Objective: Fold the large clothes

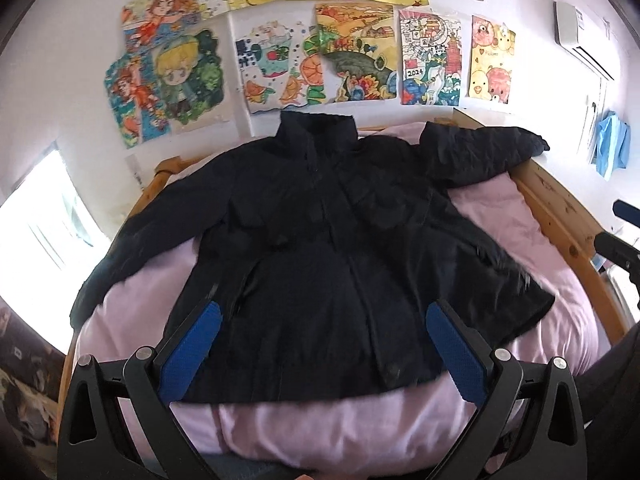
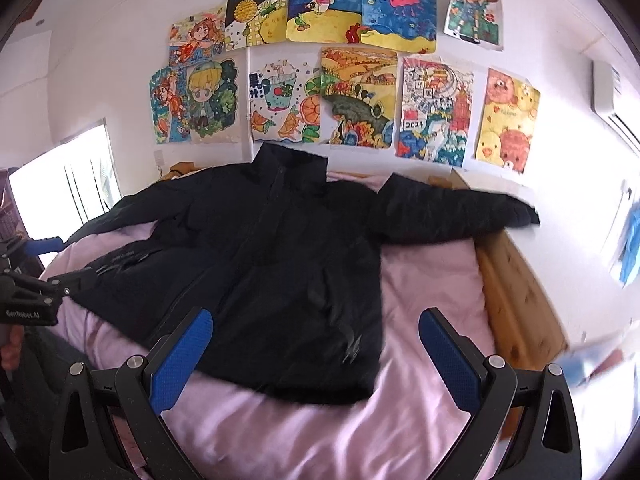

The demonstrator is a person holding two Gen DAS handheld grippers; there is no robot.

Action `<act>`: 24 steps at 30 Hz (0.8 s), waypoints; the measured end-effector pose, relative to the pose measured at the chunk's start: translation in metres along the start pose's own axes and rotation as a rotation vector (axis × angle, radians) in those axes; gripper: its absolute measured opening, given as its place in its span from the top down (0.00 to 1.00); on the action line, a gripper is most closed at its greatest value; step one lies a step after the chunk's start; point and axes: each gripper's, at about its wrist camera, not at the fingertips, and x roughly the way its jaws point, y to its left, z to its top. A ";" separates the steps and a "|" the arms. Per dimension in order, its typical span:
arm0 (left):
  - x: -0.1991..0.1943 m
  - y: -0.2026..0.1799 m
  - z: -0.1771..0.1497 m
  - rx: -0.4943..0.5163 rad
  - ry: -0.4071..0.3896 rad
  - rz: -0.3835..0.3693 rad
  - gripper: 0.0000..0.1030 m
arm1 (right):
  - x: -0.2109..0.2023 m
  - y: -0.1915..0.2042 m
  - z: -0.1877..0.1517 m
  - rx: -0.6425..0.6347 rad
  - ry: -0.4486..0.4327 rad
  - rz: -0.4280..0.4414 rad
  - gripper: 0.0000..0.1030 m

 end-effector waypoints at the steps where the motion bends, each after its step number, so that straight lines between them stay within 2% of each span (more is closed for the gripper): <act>1: 0.004 0.000 0.010 0.008 0.006 -0.003 0.02 | 0.005 -0.008 0.012 -0.007 0.007 -0.002 0.00; 4: 0.023 0.001 0.042 0.037 0.018 -0.012 0.02 | 0.021 -0.027 0.033 -0.005 0.025 0.029 0.00; 8: 0.060 0.002 0.076 0.091 0.031 -0.022 0.02 | 0.061 -0.065 0.059 0.074 0.064 0.174 0.00; 10: 0.083 0.003 0.091 0.105 0.031 -0.028 0.02 | 0.084 -0.091 0.069 0.147 0.080 0.213 0.00; 15: 0.147 0.004 0.121 0.101 0.022 -0.075 0.02 | 0.159 -0.166 0.085 0.424 0.124 0.205 0.00; 21: 0.226 -0.012 0.141 0.122 0.030 -0.112 0.02 | 0.242 -0.248 0.062 0.730 0.103 0.116 0.00; 24: 0.263 -0.022 0.144 0.122 0.043 -0.135 0.02 | 0.271 -0.285 0.044 0.886 0.048 0.069 0.12</act>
